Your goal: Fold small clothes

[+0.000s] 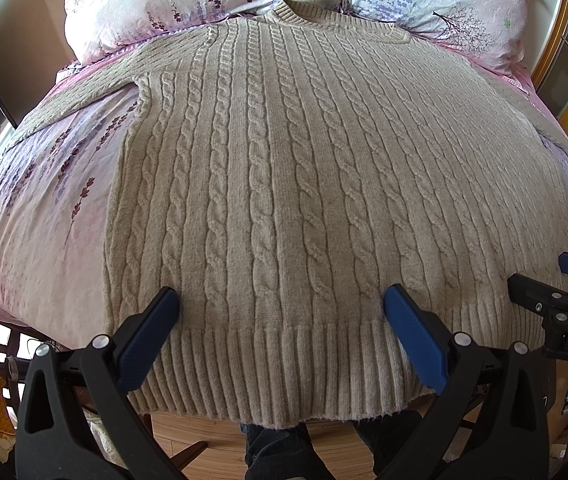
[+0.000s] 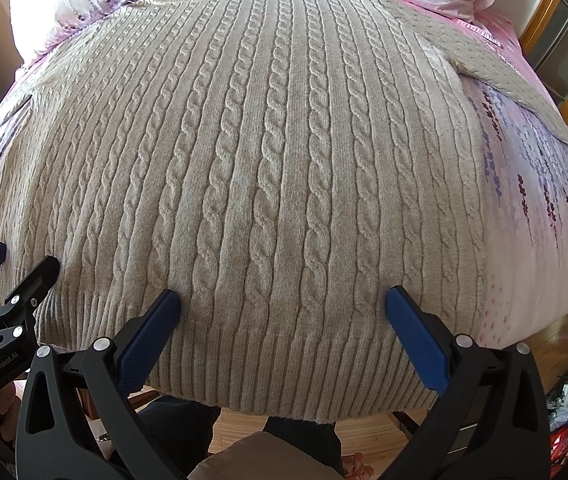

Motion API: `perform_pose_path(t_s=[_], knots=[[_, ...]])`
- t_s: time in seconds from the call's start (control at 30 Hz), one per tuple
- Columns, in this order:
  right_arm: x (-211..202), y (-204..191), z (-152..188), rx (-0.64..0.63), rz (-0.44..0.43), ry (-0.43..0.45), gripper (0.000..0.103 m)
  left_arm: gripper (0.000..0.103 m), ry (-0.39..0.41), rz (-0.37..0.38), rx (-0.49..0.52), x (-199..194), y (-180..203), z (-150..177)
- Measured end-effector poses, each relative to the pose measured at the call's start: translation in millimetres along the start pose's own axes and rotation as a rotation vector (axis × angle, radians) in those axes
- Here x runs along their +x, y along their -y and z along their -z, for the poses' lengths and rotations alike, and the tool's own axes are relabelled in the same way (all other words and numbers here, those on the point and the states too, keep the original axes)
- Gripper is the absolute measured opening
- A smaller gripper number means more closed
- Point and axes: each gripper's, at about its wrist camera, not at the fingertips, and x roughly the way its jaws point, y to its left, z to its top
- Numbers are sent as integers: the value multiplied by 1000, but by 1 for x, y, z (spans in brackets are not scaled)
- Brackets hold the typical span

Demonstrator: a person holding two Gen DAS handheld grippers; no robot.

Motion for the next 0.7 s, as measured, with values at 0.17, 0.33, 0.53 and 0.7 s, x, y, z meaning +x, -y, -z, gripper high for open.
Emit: perform_pose_path(t_s=[0.17, 0.33, 0.53, 0.7], knots=[[-2, 0, 2, -2, -2, 7, 102, 101, 0, 0, 0, 0, 0, 0], [-3, 0, 2, -4, -1, 2, 102, 101, -1, 0, 1, 0, 0, 0], [1, -1, -2, -12, -2, -14, 102, 101, -17, 2, 6, 0, 2, 1], [3, -1, -7, -27, -7, -24, 102, 101, -44, 6, 17, 4, 1, -6]])
